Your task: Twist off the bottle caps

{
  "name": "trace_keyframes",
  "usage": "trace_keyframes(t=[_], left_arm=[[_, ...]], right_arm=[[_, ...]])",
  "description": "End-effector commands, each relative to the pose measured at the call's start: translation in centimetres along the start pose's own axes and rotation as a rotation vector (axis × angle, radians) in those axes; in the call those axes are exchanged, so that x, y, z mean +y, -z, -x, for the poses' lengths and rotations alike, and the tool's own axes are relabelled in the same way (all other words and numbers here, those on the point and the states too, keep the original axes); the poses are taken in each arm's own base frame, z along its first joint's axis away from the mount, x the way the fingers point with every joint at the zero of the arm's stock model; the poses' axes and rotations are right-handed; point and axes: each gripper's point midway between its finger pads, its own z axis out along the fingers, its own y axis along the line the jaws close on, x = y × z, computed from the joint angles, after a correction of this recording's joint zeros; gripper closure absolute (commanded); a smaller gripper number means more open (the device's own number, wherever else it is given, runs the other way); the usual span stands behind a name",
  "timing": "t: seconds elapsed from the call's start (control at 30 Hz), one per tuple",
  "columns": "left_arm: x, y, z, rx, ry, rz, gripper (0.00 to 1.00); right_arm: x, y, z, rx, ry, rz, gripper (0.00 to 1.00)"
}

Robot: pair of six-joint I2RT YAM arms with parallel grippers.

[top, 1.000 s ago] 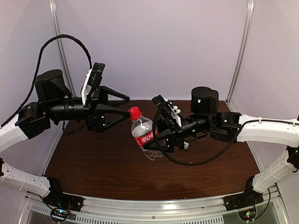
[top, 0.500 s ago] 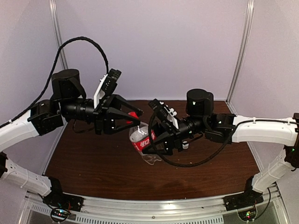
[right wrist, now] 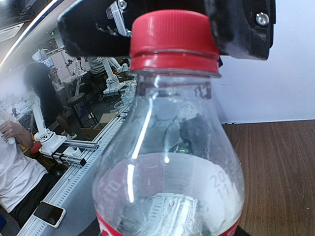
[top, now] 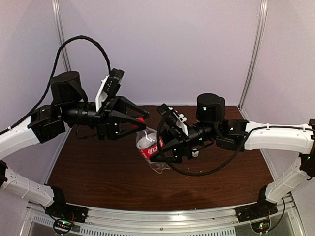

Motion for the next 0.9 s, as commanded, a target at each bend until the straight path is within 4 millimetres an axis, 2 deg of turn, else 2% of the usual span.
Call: trace_keyframes(t=[0.0, 0.17, 0.4, 0.87], left_arm=[[-0.8, 0.9, 2.2, -0.076, -0.041, -0.005, 0.55], [-0.5, 0.6, 1.7, -0.060, -0.026, -0.007, 0.62], [-0.3, 0.3, 1.2, -0.047, -0.013, -0.013, 0.66], [0.0, -0.1, 0.4, -0.034, 0.012, -0.017, 0.68]], right_arm=[[0.2, 0.2, 1.0, -0.021, 0.034, 0.004, 0.69], [0.3, 0.3, 1.3, -0.026, 0.039, 0.003, 0.69], [0.4, 0.4, 1.4, -0.027, 0.041, -0.002, 0.69], [0.4, 0.6, 1.8, -0.036, 0.052, -0.012, 0.70]])
